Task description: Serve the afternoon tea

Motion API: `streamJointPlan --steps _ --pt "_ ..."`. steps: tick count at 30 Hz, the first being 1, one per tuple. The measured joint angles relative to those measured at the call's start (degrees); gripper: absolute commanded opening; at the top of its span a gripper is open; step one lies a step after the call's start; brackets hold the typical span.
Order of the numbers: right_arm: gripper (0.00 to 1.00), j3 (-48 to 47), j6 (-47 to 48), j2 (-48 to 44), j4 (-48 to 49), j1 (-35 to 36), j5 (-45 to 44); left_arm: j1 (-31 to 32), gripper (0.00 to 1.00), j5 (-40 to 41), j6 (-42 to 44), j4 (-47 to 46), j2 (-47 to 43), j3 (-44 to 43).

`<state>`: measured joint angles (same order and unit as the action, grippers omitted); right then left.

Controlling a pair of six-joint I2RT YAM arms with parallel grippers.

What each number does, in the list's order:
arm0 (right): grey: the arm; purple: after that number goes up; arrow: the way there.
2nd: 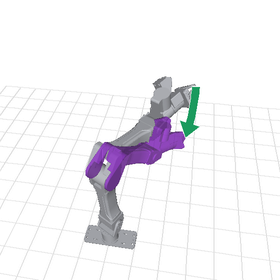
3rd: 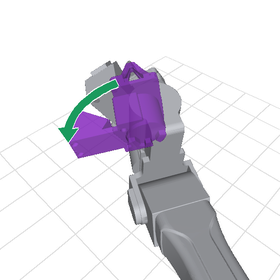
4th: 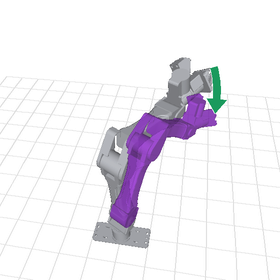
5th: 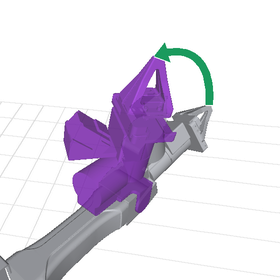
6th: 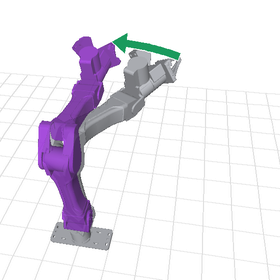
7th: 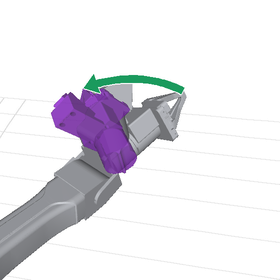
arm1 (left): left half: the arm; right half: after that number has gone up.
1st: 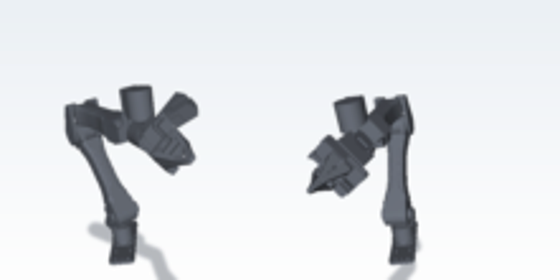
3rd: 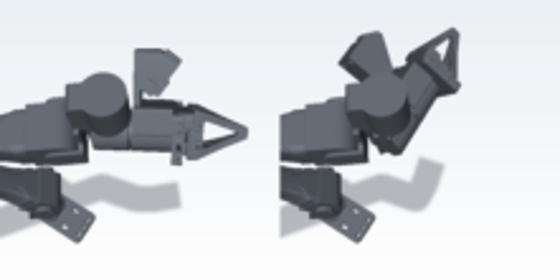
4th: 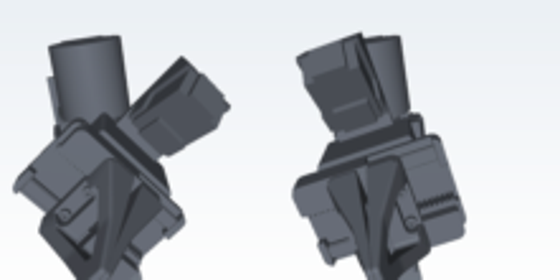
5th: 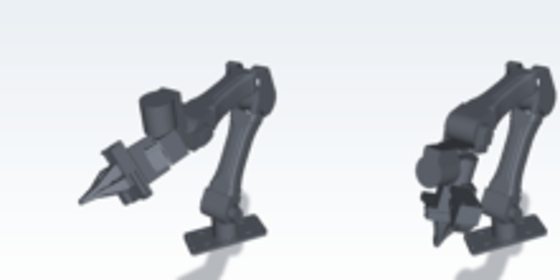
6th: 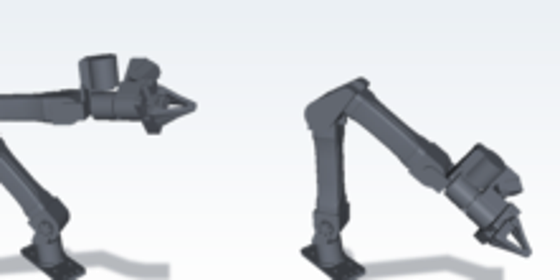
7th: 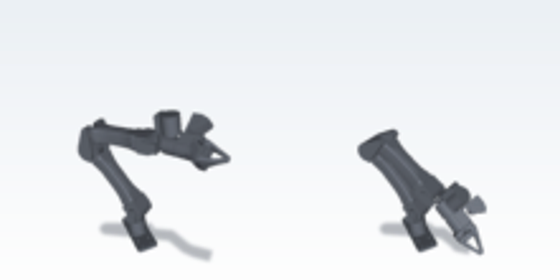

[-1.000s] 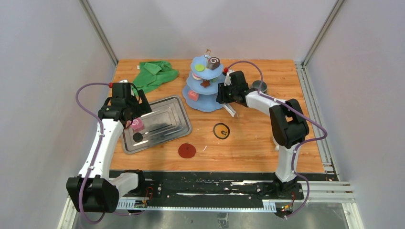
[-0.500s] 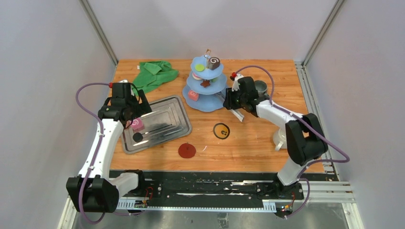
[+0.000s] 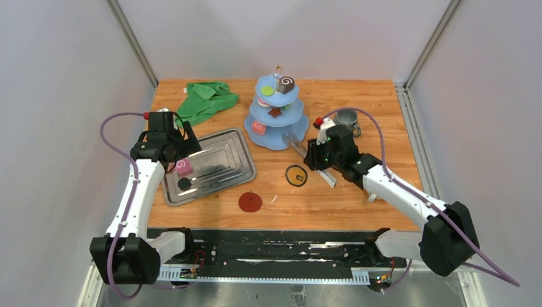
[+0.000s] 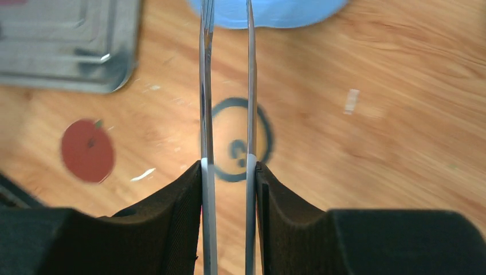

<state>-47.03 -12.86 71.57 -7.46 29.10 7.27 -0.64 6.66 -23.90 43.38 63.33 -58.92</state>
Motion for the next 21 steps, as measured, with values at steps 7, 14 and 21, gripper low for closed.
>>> streamJointPlan --steps 7,14,21 --pt "0.37 -2.93 0.39 3.21 -0.98 18.38 -1.51 -8.07 0.96 -1.18 -0.15 -0.31 0.98 2.49" --pt "0.37 -18.16 3.96 20.92 0.96 28.39 -1.05 -18.43 0.96 -4.55 -3.39 -2.14 1.16 7.32" --pt "0.38 -34.64 7.52 36.96 1.88 30.03 0.31 -20.65 0.96 -6.34 -5.31 -2.99 2.32 7.54"
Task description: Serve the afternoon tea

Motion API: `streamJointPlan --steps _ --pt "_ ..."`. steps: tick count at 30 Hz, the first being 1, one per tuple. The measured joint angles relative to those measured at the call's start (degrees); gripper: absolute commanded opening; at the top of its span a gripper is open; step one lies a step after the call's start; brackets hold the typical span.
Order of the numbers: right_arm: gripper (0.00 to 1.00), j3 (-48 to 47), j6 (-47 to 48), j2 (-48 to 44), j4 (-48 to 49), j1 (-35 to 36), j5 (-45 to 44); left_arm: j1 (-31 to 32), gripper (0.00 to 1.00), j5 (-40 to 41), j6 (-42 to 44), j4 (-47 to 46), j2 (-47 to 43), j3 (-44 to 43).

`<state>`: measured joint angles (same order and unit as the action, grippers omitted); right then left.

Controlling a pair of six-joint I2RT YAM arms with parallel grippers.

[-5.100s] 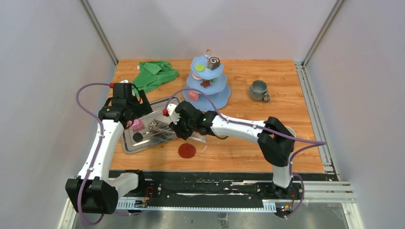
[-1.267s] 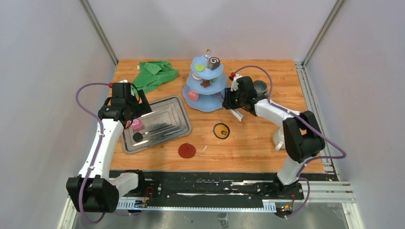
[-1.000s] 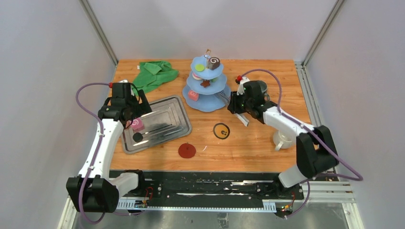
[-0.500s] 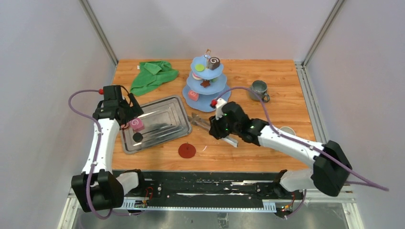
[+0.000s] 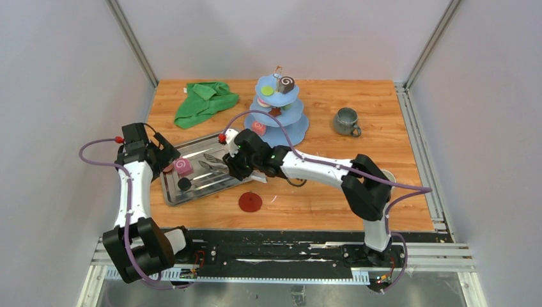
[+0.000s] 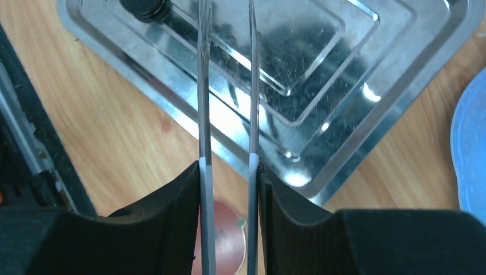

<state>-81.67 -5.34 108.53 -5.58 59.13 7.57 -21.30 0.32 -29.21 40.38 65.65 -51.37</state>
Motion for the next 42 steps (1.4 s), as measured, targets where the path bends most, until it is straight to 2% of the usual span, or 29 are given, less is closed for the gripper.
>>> streamJointPlan --steps 9,22,25,31,37,42 --pt "0.39 -10.25 1.55 11.39 -0.24 0.17 1.81 -0.02 0.96 -2.78 -1.29 0.31 -1.92 -2.43" --pt "0.40 -16.48 1.97 18.25 -0.33 1.99 3.37 -0.02 0.96 -5.16 -2.10 0.46 -5.07 -4.68" --pt "0.31 -17.53 1.88 18.80 -0.37 1.99 3.41 -0.02 0.96 -5.40 -2.12 0.46 -5.07 -4.68" --pt "0.01 -17.79 1.40 18.99 -0.15 1.99 3.15 -0.02 0.95 -6.01 -2.12 0.46 -5.07 -4.68" --pt "0.01 -14.29 0.79 16.87 1.09 2.01 2.25 -0.02 0.95 -6.71 -2.16 0.46 -5.18 -4.68" --pt "0.01 -4.39 0.72 7.67 0.81 1.99 -0.66 -0.02 0.95 -7.56 -2.29 0.44 -5.51 -4.66"
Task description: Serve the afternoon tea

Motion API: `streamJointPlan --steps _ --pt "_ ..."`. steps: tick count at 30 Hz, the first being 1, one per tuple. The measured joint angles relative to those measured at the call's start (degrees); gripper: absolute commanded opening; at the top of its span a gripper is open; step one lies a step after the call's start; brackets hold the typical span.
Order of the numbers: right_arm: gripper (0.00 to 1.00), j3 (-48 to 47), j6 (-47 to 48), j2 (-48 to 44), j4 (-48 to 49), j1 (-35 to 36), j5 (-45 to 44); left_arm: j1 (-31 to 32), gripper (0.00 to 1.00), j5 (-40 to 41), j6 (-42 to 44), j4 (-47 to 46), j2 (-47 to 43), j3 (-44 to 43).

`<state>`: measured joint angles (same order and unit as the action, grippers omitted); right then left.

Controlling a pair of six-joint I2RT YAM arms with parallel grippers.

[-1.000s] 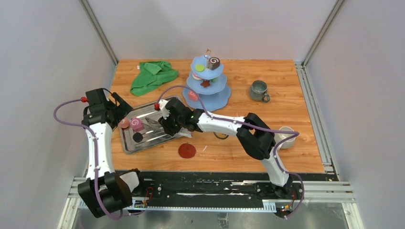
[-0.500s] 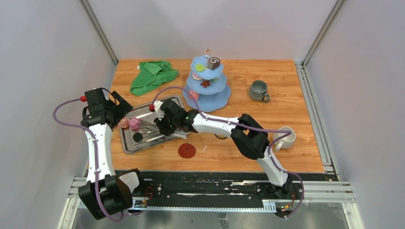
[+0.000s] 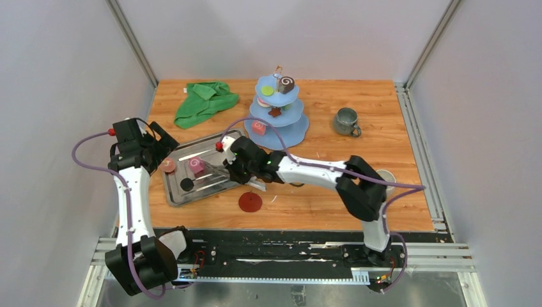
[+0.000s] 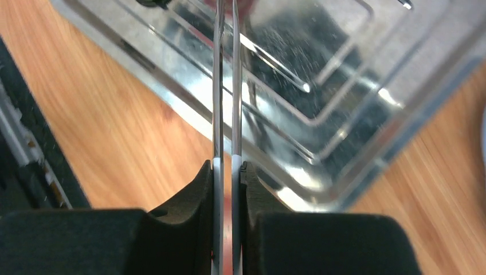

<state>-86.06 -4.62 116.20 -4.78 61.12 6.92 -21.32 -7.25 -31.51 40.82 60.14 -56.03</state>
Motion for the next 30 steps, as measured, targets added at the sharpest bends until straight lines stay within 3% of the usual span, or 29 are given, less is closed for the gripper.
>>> streamJointPlan --steps 9,19,24,30 --pt "0.01 21.40 -1.62 -26.60 0.22 -2.27 -5.79 0.00 0.95 -2.75 -0.20 -0.55 -0.44 0.59" --pt "0.01 39.82 -6.34 -46.88 -7.96 -14.47 -11.02 0.00 0.94 -3.96 -0.20 -1.51 -0.70 0.66" --pt "0.00 40.68 -6.58 -51.12 -8.66 -23.41 -11.21 0.00 0.94 -4.33 -0.22 -1.77 -0.70 0.66" --pt "0.01 40.46 -6.32 -46.47 -7.98 -30.16 -11.17 0.00 0.94 -4.39 -0.20 -1.77 -0.70 0.63"
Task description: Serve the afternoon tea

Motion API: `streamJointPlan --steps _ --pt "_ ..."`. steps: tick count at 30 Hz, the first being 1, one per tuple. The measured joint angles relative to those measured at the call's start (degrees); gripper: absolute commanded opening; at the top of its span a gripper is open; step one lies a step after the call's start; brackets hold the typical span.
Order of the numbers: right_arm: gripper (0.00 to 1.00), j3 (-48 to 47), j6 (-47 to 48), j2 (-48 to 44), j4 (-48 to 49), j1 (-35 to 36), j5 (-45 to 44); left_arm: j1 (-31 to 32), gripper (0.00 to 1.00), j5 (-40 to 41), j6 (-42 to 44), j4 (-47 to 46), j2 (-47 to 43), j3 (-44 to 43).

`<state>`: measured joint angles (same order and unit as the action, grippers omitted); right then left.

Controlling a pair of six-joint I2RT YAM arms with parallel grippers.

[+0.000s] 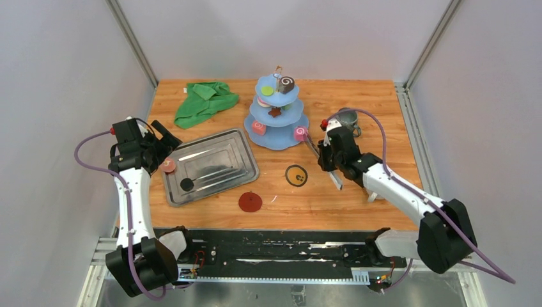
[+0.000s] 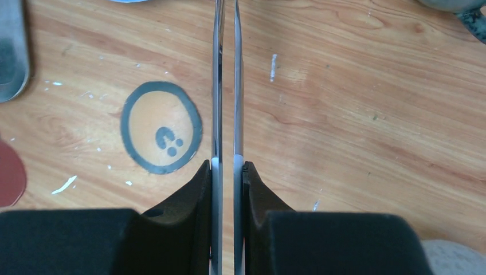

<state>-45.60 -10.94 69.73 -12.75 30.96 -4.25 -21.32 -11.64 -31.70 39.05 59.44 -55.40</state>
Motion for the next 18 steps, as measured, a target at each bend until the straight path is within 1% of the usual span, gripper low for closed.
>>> streamJointPlan --steps 7,12,18 --pt "0.01 -4.02 0.48 6.69 2.56 -2.58 0.22 0.00 0.94 -0.22 0.11 -0.07 0.00 0.02" --pt "0.01 -8.92 0.76 11.72 5.51 -3.80 1.68 0.42 0.94 -0.39 0.68 -0.24 0.00 0.02" --pt "0.01 -14.21 0.85 20.00 7.91 -3.98 3.39 0.57 0.94 -0.39 1.14 -0.26 0.00 0.02"
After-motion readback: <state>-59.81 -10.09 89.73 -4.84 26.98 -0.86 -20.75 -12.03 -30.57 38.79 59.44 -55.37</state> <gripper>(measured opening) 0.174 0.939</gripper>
